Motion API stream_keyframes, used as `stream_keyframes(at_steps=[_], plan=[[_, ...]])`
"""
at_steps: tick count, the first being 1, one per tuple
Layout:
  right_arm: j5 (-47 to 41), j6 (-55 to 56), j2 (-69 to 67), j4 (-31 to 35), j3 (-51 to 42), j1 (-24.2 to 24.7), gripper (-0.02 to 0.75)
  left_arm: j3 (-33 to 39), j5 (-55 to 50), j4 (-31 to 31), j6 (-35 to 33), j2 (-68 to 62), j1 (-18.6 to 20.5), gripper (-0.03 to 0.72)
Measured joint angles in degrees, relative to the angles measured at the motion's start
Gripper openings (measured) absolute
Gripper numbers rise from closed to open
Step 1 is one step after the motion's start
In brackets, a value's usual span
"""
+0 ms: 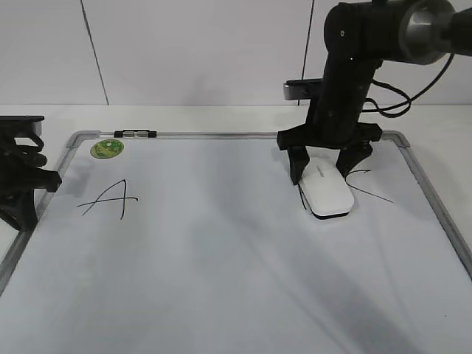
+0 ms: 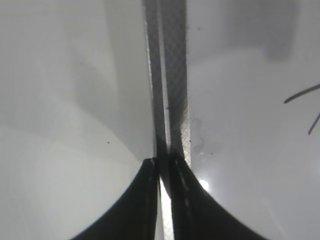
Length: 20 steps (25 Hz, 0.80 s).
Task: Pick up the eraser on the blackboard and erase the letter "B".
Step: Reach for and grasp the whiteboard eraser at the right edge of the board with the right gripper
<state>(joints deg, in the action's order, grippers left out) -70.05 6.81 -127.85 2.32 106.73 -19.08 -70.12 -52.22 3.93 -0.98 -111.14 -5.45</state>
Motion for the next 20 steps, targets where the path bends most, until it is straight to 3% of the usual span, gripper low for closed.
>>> stream_keyframes(at_steps=[20], plan=[[0.0, -0.5, 0.0, -3.5, 0.5, -1.7, 0.63, 0.0, 0.0, 0.0, 0.0, 0.0, 0.0, 0.043]])
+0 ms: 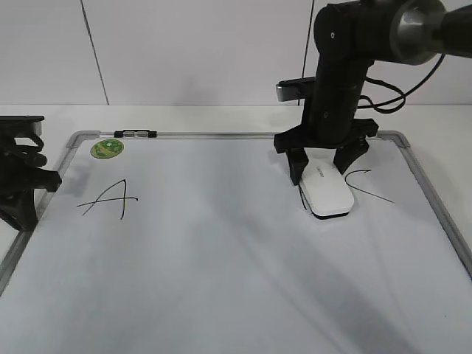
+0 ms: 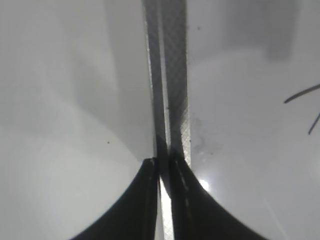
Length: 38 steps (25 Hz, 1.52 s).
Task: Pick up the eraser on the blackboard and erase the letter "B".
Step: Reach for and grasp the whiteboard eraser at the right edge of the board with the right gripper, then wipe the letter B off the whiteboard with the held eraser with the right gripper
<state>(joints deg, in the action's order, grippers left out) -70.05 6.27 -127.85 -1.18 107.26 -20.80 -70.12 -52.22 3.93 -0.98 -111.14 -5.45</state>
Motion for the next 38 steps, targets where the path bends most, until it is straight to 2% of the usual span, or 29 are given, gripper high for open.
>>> stream_keyframes(at_steps=[6, 11, 20, 26, 38], plan=[[0.0, 0.0, 0.0, -0.4, 0.0, 0.0, 0.571, 0.0, 0.0, 0.0, 0.0, 0.0, 0.0, 0.044], [0.0, 0.0, 0.0, -0.4, 0.0, 0.0, 0.552, 0.0, 0.0, 0.0, 0.0, 0.0, 0.0, 0.046], [0.0, 0.0, 0.0, -0.4, 0.0, 0.0, 0.555, 0.0, 0.0, 0.0, 0.0, 0.0, 0.0, 0.046], [0.0, 0.0, 0.0, -0.3, 0.0, 0.0, 0.608, -0.1, -0.1, 0.0, 0.0, 0.0, 0.0, 0.046], [0.0, 0.0, 0.0, -0.1, 0.0, -0.1, 0.613, -0.1, -0.2, 0.0, -0.1, 0.0, 0.0, 0.046]])
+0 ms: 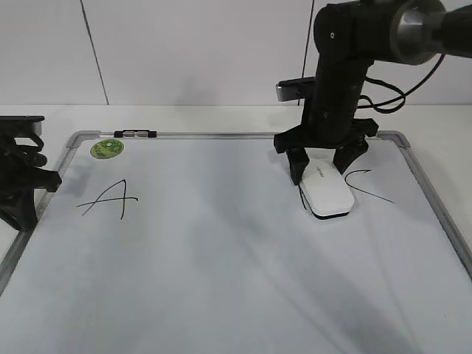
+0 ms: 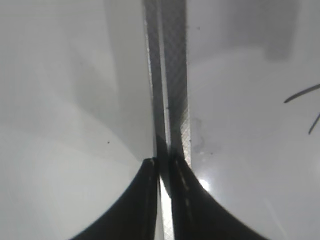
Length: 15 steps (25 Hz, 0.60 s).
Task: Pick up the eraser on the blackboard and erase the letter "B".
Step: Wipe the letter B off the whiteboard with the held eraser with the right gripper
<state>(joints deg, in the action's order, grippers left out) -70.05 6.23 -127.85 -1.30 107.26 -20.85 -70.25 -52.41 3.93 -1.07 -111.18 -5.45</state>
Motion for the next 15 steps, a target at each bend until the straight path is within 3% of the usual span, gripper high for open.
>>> stream_keyframes(at_steps=[15], plan=[[0.0, 0.0, 0.0, 0.0, 0.0, 0.0, 0.613, 0.0, 0.0, 0.0, 0.0, 0.0, 0.0, 0.046]])
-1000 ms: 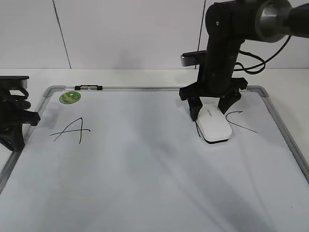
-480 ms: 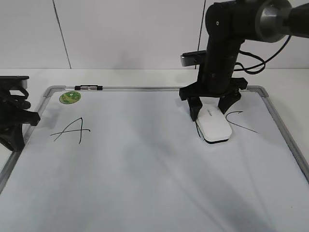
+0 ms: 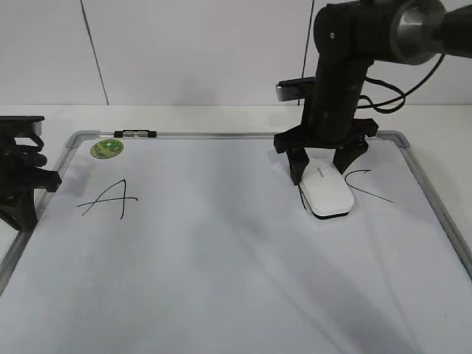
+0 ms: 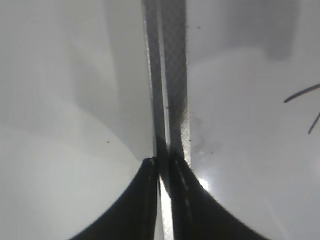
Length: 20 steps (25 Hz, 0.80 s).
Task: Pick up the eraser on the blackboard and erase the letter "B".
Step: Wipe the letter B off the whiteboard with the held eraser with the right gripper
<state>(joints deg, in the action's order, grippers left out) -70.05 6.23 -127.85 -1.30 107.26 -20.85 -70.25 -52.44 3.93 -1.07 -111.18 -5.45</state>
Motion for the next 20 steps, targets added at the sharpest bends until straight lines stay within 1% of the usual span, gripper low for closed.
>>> stream_keyframes(at_steps=[3, 8, 11, 13, 16, 20], plan=[[0.0, 0.0, 0.0, 0.0, 0.0, 0.0, 0.613, 0.0, 0.0, 0.0, 0.0, 0.0, 0.0, 0.046], [0.0, 0.1, 0.0, 0.0, 0.0, 0.0, 0.578, 0.0, -0.1, 0.0, 0.0, 0.0, 0.0, 0.046], [0.0, 0.1, 0.0, 0.0, 0.0, 0.0, 0.575, 0.0, -0.1, 0.0, 0.0, 0.0, 0.0, 0.046], [0.0, 0.1, 0.0, 0.0, 0.0, 0.0, 0.595, 0.0, -0.1, 0.0, 0.0, 0.0, 0.0, 0.046], [0.0, 0.2, 0.0, 0.3, 0.0, 0.0, 0.655, 0.0, -0.1, 0.0, 0.0, 0.0, 0.0, 0.046], [0.0, 0.9, 0.0, 0.3, 0.0, -0.1, 0.667, 0.0, -0.2, 0.0, 0.0, 0.0, 0.0, 0.046]])
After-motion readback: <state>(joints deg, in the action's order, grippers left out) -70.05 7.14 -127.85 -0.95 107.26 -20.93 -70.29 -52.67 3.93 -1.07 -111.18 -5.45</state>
